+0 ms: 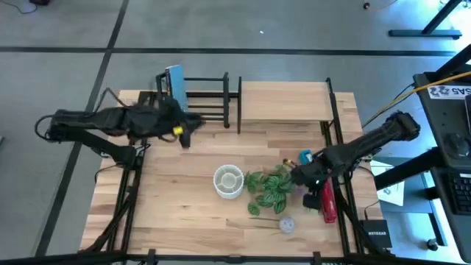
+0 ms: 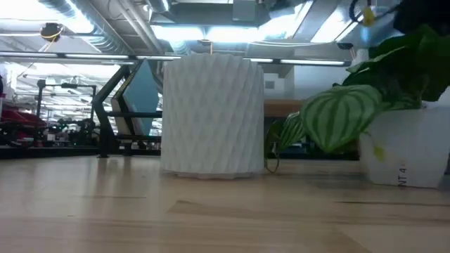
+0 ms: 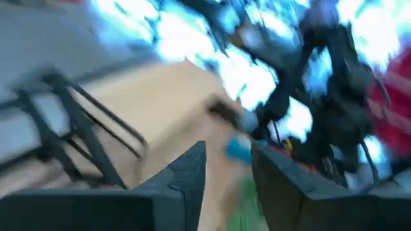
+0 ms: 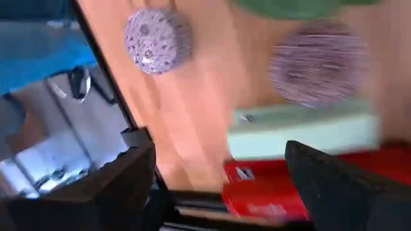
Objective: Stock shelves
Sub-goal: Remove the blue book from the bookshelf
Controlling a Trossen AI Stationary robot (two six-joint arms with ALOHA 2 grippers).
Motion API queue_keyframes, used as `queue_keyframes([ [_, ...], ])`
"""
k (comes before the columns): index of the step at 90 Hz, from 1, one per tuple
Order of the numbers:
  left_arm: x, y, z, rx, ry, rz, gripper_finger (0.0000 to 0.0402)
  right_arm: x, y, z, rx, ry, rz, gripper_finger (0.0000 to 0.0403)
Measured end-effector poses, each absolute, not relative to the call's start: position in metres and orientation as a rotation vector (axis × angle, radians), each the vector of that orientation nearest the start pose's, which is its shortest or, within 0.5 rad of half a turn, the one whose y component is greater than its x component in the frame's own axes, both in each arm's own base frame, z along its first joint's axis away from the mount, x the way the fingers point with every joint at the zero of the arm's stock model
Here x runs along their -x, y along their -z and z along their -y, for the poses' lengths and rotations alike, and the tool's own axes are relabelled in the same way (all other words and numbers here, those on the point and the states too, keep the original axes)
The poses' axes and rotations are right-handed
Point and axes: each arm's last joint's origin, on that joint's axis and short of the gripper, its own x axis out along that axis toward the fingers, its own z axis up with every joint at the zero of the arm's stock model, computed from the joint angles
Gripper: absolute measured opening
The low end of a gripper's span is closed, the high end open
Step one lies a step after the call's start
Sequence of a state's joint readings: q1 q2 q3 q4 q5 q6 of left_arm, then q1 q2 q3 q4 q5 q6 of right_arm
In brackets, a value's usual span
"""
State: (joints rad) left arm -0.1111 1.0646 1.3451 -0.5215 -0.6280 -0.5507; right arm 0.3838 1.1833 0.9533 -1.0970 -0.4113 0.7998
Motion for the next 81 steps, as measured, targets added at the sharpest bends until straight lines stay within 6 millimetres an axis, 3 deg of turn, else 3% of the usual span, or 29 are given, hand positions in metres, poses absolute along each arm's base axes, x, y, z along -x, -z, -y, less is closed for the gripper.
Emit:
queue_keyframes([
  [10, -0.185, -0.470, -0.004, 0.399, -0.693, 0.048, 0.0107, -0.173, -0.301, -0.065, -0.589, 0.004, -1.394, 0.0330],
  [23, -0.182, -0.492, -0.021, 0.316, -0.853, 0.027, 0.0099, -0.171, -0.358, -0.041, -0.420, 0.173, -1.090, 0.0330],
  [33, -0.182, -0.483, -0.040, 0.426, -0.958, -0.132, 0.0085, -0.170, -0.397, -0.024, -0.287, 0.285, -0.871, 0.0330],
  [43, -0.183, -0.452, -0.056, 0.610, -1.030, -0.412, 0.0074, -0.173, -0.424, -0.010, -0.194, 0.337, -0.697, 0.0330],
  [58, -0.186, -0.412, -0.070, 0.747, -1.241, -0.772, 0.0070, -0.178, -0.437, 0.006, -0.050, 0.329, -0.607, 0.0330],
  [69, -0.202, -0.392, -0.079, 0.755, -1.230, -0.811, 0.0077, -0.184, -0.434, 0.015, 0.015, 0.303, -0.641, 0.0330],
  [81, -0.210, -0.377, -0.087, 0.788, -1.228, -0.849, 0.0112, -0.189, -0.429, 0.021, 0.035, 0.252, -0.681, 0.0330],
])
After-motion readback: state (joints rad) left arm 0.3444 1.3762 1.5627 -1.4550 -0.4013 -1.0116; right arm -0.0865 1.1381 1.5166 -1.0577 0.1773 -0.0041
